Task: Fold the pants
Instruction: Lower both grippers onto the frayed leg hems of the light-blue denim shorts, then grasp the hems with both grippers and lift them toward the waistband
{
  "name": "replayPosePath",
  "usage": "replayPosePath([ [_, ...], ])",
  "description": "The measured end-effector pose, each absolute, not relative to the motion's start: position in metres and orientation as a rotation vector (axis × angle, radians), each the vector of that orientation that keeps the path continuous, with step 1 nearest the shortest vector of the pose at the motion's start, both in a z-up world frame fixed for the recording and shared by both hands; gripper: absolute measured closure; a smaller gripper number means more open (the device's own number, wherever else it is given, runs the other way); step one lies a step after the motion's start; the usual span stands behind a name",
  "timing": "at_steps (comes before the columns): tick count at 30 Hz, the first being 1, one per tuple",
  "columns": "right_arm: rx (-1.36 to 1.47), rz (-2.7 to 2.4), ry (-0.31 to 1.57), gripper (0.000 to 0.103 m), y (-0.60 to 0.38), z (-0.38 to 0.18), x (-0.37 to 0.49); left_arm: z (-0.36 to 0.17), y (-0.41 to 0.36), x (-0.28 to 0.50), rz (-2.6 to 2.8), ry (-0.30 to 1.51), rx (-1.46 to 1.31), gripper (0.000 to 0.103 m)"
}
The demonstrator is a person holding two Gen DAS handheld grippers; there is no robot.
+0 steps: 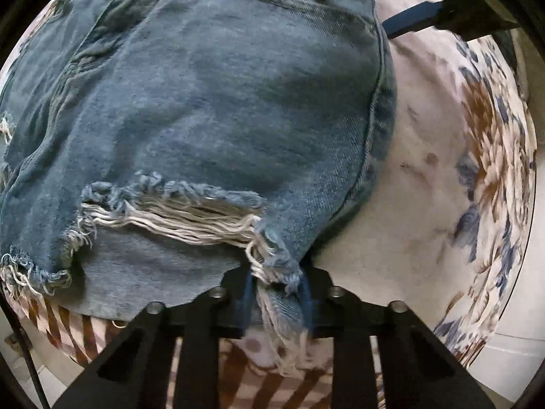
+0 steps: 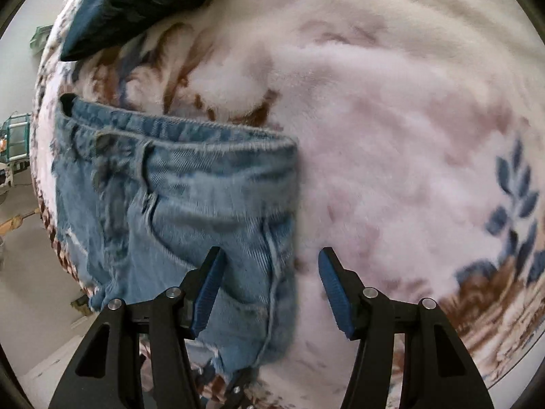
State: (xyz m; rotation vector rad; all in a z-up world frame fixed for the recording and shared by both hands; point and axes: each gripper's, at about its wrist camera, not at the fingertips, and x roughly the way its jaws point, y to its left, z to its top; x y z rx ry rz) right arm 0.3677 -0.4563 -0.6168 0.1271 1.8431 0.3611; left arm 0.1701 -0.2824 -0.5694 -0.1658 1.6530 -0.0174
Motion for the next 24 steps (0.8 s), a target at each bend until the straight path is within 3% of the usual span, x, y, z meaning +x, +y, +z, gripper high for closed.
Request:
replayPosePath([
  [1, 0.125, 0.363, 1.831, 0.059, -0.455, -0.617, 0.369, -0.565, -0.278, 0.171, -0.019, 1.651, -0.166, 0.088],
  [3, 0.106, 0.377, 1.808, 0.075, -0.449, -0.614, 0.369, -0.558, -0.273, 0.172, -0.018, 1.644, -0.164, 0.092],
  [7, 0.060, 0.371, 1.763, 0.087, -0.445, -0.602, 0.364, -0.541, -0.273, 0.176, -0.010, 1.633, -0.157, 0.097],
  [15, 0.093, 0.358, 1.724, 0.091, -0.438, -0.579, 0.358, -0.485, -0.256, 0.183, -0.009, 1.583, -0.162, 0.099],
  [24, 0.120, 0.347, 1.677, 0.092, -0.426, -0.520, 0.361, -0.380, -0.187, 0.189, 0.031, 1.491, -0.155, 0.099],
])
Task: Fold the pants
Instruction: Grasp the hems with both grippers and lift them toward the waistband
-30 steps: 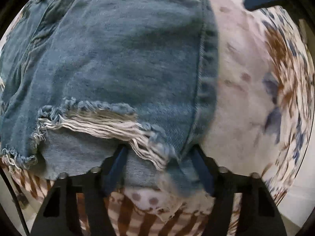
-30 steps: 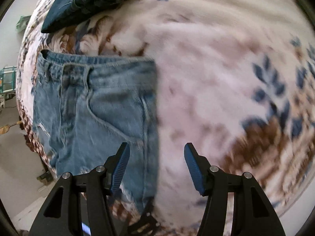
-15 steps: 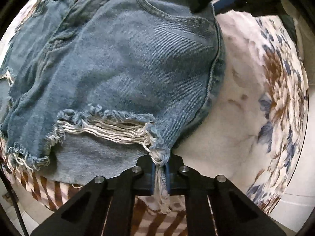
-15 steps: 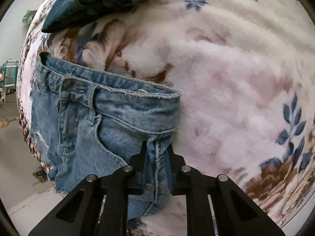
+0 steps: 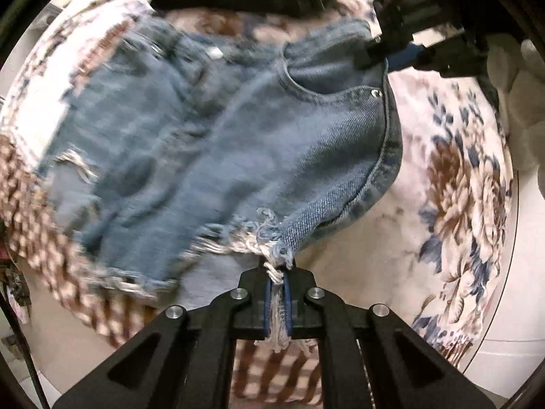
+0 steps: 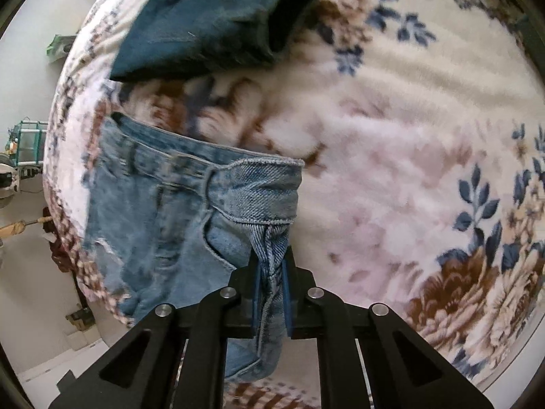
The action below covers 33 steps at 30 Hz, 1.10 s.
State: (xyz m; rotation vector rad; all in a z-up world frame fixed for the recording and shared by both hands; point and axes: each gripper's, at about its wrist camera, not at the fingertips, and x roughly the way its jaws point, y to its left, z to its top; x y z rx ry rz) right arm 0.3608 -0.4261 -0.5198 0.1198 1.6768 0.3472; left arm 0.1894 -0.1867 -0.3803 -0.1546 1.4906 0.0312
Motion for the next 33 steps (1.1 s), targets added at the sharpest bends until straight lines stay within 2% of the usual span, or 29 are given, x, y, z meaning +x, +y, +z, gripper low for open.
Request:
replayPosePath([
  [9, 0.101, 0.382, 1.607, 0.093, -0.363, -0.444, 0.367, -0.288, -0.080, 0.188, 0.117, 1.397, -0.195, 0.099],
  [11, 0.094, 0.384, 1.600, 0.093, -0.346, -0.434, 0.370, -0.303, -0.049, 0.183, 0.140, 1.382, -0.196, 0.099],
  [14, 0.081, 0.393, 1.591, 0.093, -0.315, -0.428, 0.374, -0.297, -0.021, 0.188, 0.173, 1.366, -0.214, 0.099],
  [20, 0.021, 0.407, 1.590, 0.093, -0.241, -0.435, 0.388, -0.317, 0.044, 0.200, 0.239, 1.367, -0.260, 0.099],
  [33, -0.216, 0.429, 1.662, 0.093, -0.075, -0.523, 0.416, -0.416, 0.128, 0.229, 0.316, 1.458, -0.359, 0.099],
])
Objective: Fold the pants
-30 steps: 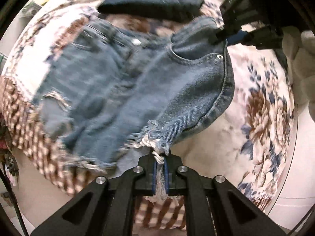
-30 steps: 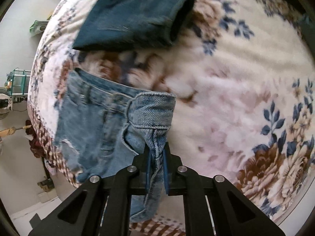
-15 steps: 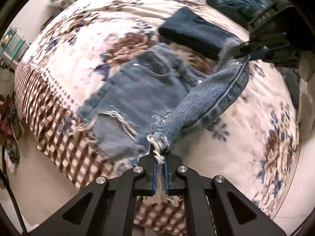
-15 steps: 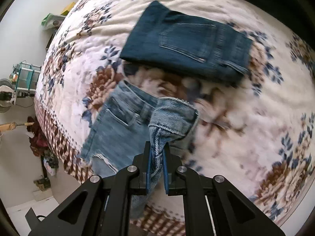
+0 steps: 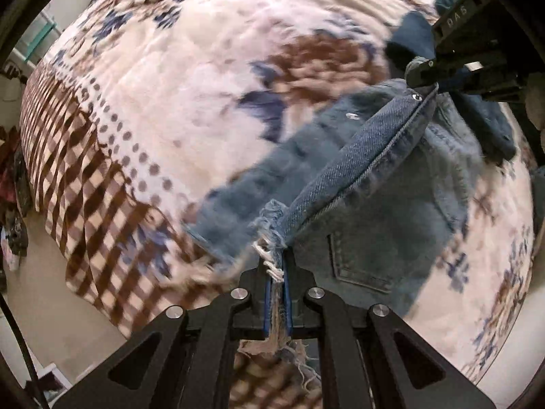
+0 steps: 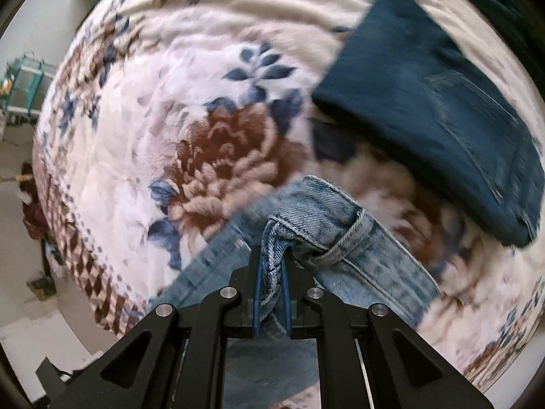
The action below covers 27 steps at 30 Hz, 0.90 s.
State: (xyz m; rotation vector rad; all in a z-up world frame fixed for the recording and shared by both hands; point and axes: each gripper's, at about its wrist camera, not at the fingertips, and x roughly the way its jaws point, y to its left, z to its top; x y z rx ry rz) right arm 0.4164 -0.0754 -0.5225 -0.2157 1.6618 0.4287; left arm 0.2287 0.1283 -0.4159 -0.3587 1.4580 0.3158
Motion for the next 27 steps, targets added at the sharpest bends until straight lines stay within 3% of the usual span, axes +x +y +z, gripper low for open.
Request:
replayPosePath([
  [3, -0.256, 0.418, 1.713, 0.091, -0.051, -0.549, 0.421, -0.434, 0.148, 0.234, 0.325, 1.483, -0.369, 0.096],
  [5, -0.295, 0.425, 1.755, 0.082, -0.039, -0.564, 0.424, -0.442, 0.160, 0.233, 0.367, 1.501, -0.380, 0.088],
  [6, -0.280, 0.442, 1.773, 0.066, -0.036, -0.567, 0.426, -0.441, 0.165, 0.231, 0.395, 1.490, -0.384, 0.079],
  [7, -0.242, 0.471, 1.788, 0.043, -0.036, -0.567, 0.427, -0.435, 0.169, 0.227, 0.427, 1.464, -0.393, 0.066],
  [8, -0.191, 0.503, 1.796, 0.032, -0.037, -0.565, 0.428, -0.429, 0.174, 0.221, 0.447, 1.436, -0.415, 0.056],
  [9, -0.139, 0.528, 1.796, 0.021, -0.040, -0.560, 0.428, -0.424, 0.177, 0.215, 0.461, 1.425, -0.435, 0.034],
  [10, -0.111, 0.543, 1.793, 0.021, -0.044, -0.555, 0.427, -0.421, 0.179, 0.210, 0.472, 1.421, -0.453, 0.019],
  [17, -0.018, 0.465, 1.770, 0.021, -0.119, -0.520, 0.412, -0.431, 0.172, 0.178, 0.483, 1.452, -0.663, 0.018],
  [23, 0.037, 0.394, 1.793, 0.021, -0.186, -0.533, 0.409, -0.453, 0.145, 0.159, 0.488, 1.486, -0.799, 0.018],
  [27, 0.067, 0.358, 1.778, 0.021, -0.206, -0.544, 0.418, -0.475, 0.174, 0.153, 0.703, 1.468, -0.808, 0.018],
])
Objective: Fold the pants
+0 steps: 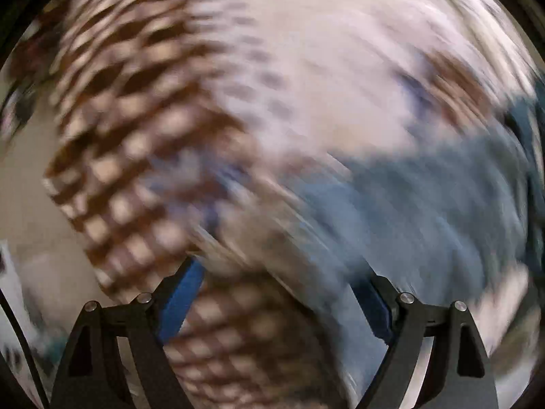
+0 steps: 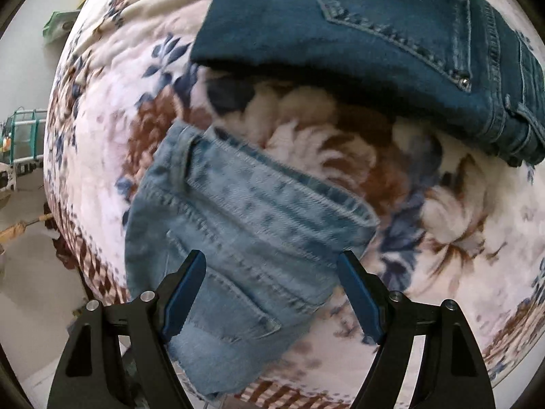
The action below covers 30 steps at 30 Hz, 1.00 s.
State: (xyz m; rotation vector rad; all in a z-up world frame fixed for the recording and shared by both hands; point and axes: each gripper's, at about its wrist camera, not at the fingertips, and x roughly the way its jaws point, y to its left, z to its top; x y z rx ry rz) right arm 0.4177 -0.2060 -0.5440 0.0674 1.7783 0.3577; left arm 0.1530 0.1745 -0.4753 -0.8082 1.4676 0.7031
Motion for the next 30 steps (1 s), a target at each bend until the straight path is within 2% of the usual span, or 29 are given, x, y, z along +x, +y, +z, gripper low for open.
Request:
replayPosePath([
  [3, 0.058, 0.362, 1.760, 0.021, -0.207, -0.542, 0.423, -0.481, 0.199, 0.138, 0.793, 1.423, -0.921, 0.018],
  [6, 0.066, 0.367, 1.755, 0.021, -0.212, -0.540, 0.424, -0.463, 0.189, 0.131, 0.813, 1.396, -0.835, 0.018],
  [9, 0.066, 0.378, 1.758, 0.021, -0.224, -0.540, 0.424, -0.447, 0.154, 0.117, 0.783, 1.409, -0.800, 0.018],
  [12, 0.056, 0.389, 1.779, 0.021, -0.233, -0.545, 0.417, -0.441, 0.112, 0.095, 0.715, 1.414, -0.910, 0.018],
  [18, 0.052, 0.439, 1.834, 0.021, -0.244, -0.558, 0.401, -0.462, 0.009, 0.087, 0.495, 1.443, -0.986, 0.018],
  [19, 0.061, 0.458, 1.847, 0.021, -0.245, -0.561, 0.398, -0.471, -0.010, 0.082, 0.467, 1.439, -1.023, 0.026],
  [20, 0.072, 0.475, 1.860, 0.021, -0.246, -0.566, 0.397, -0.476, -0.019, 0.080, 0.454, 1.428, -1.036, 0.038],
  [21, 0.100, 0.496, 1.880, 0.021, -0.246, -0.573, 0.395, -0.481, -0.025, 0.079, 0.448, 1.420, -1.026, 0.081],
  [22, 0.127, 0.510, 1.895, 0.021, -0.247, -0.580, 0.395, -0.482, -0.036, 0.079, 0.447, 1.420, -0.952, 0.086],
  [26, 0.190, 0.461, 1.872, 0.021, -0.258, -0.599, 0.402, -0.480, -0.067, 0.058, 0.380, 1.393, -0.826, 0.086],
  [29, 0.222, 0.464, 1.868, 0.021, -0.260, -0.605, 0.403, -0.480, -0.072, 0.057, 0.370, 1.391, -0.832, 0.078],
  [30, 0.239, 0.470, 1.876, 0.021, -0.261, -0.606, 0.401, -0.476, -0.072, 0.055, 0.390, 1.397, -0.861, 0.071],
])
